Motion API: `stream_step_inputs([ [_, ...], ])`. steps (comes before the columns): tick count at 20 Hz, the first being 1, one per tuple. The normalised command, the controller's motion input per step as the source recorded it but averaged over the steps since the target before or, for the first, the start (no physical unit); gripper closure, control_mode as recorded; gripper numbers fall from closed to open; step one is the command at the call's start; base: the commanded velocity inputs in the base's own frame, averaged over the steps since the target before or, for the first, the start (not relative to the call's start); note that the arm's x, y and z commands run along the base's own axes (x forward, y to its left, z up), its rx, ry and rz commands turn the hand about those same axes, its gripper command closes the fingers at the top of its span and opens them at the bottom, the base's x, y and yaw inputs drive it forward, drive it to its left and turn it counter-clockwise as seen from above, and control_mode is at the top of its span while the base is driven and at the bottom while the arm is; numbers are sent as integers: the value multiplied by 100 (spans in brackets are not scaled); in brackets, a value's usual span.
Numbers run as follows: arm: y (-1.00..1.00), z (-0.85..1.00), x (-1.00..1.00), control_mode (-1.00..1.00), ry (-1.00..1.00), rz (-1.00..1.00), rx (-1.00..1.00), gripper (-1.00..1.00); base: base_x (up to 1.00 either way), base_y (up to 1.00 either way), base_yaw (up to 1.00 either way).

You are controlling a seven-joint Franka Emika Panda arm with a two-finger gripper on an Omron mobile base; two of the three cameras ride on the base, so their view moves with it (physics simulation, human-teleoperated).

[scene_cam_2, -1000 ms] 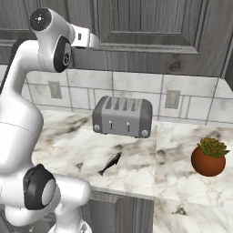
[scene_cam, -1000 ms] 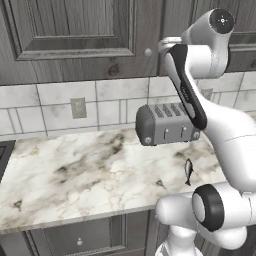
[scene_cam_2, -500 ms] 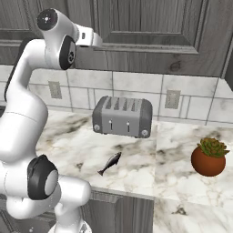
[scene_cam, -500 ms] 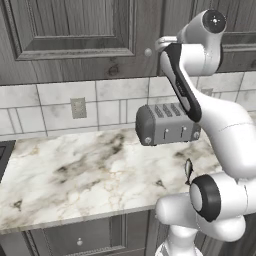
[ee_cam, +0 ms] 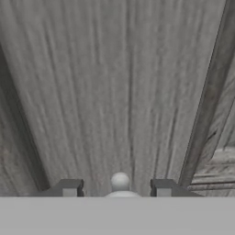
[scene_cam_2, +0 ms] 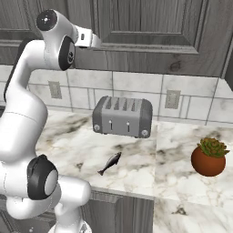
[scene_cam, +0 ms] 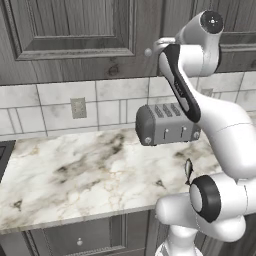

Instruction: Retrieve the tupperware from the cabinet, then place the raw meat into the tupperware to avoid contamination.

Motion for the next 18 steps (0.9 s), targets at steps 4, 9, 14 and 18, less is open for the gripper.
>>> stream_step_inputs([
  [4, 1, -21, -3, -100, 3, -2, 2, 100, 0, 0, 0],
  [9, 0, -6, -2, -100, 1, 0, 0, 100, 0, 0, 0],
  [14, -13, 0, -57, -100, 0, 0, 1, 100, 0, 0, 0],
  [18, -29, -3, -96, -100, -8, 0, 1, 100, 0, 0, 0],
])
